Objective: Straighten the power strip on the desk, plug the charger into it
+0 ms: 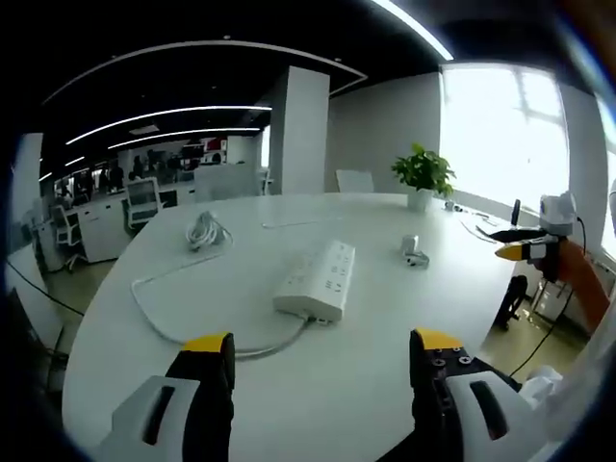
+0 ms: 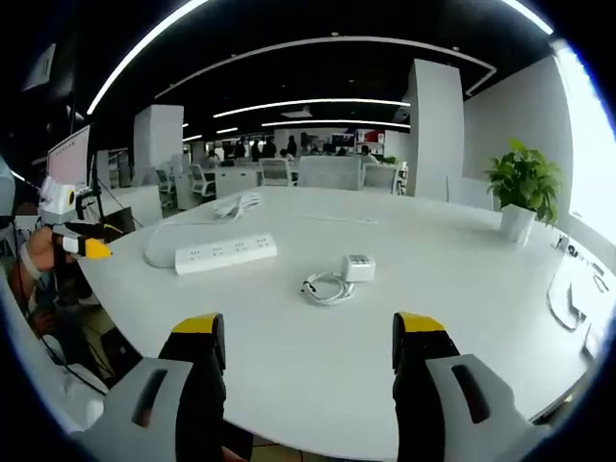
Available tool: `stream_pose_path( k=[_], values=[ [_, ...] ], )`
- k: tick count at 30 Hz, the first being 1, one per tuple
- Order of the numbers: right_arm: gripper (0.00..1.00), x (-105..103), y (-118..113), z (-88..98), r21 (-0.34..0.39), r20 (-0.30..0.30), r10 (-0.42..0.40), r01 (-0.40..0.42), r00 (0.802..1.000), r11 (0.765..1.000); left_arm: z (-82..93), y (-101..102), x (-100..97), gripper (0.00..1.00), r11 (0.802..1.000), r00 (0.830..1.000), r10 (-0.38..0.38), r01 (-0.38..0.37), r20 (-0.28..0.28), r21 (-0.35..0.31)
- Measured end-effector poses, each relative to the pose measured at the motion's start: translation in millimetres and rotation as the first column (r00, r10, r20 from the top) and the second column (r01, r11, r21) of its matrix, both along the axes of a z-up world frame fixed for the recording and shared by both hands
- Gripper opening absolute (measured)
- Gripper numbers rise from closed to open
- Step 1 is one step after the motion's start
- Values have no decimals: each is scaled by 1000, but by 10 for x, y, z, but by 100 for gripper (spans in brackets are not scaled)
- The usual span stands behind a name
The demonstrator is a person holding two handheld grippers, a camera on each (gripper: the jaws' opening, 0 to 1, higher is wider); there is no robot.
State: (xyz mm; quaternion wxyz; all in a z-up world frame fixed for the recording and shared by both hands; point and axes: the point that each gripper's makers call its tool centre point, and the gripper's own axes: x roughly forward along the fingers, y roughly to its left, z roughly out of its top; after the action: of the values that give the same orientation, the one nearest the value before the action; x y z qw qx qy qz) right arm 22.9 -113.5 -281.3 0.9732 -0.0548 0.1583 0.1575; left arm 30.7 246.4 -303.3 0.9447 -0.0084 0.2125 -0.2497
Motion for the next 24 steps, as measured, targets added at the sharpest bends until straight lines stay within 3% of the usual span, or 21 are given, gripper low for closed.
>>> stream_pose_path(
  k=[15,24],
  values=[
    [70,-1,43,-22,7,-5,7,-7,1000,1000,-19,35,-1,76,1000,1000,10,-10,2,1],
    [68,-23,205,184,-23,38,46,-45,998,999,26,28,-14,78,999,999,-20,18,41,34]
  ],
)
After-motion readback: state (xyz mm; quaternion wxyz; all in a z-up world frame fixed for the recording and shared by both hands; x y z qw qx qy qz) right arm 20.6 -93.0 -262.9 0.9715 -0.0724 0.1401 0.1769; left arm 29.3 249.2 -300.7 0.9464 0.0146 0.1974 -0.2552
